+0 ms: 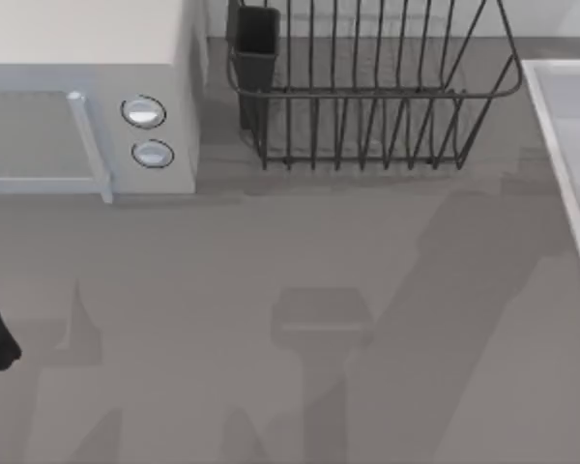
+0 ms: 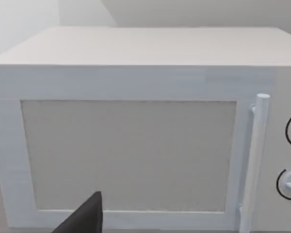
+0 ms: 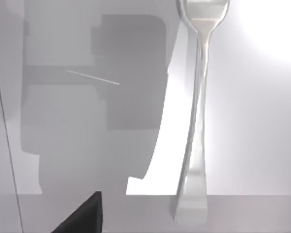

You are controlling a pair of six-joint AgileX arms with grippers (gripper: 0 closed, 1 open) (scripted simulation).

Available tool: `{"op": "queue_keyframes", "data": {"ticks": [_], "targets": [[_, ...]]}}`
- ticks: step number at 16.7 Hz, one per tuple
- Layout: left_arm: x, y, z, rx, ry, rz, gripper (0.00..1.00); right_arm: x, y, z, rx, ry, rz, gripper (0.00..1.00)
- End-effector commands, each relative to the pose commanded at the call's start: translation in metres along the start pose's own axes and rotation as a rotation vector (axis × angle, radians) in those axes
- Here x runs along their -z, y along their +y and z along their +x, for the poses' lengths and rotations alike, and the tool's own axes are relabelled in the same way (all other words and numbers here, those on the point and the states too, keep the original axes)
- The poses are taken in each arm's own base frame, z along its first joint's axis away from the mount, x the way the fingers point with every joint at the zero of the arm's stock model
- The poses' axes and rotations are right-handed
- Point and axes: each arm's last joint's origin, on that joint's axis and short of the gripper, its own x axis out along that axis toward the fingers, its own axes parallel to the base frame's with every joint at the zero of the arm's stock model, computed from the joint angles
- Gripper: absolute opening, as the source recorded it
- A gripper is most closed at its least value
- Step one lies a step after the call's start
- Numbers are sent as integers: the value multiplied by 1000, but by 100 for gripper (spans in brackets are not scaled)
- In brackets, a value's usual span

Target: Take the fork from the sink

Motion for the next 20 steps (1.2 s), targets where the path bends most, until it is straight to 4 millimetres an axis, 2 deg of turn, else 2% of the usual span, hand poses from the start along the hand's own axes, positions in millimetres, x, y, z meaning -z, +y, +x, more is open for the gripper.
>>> {"op": "queue_keyframes", "data": {"ticks": [3,5,10,12,16,20], "targets": [[0,0,0,0,0,0,100,-1,-1,15,-2,6,1,100],[0,0,0,0,0,0,100,-4,-2,42,-2,6,1,100],[0,0,0,0,0,0,100,-5,-3,123,4,-15,4,100],[0,0,0,0,0,0,100,-1,-3,143,1,-3,5,100],[0,0,0,0,0,0,100,0,-2,147,0,0,5,100],[0,0,0,0,0,0,100,0,-2,147,0,0,5,70]]}}
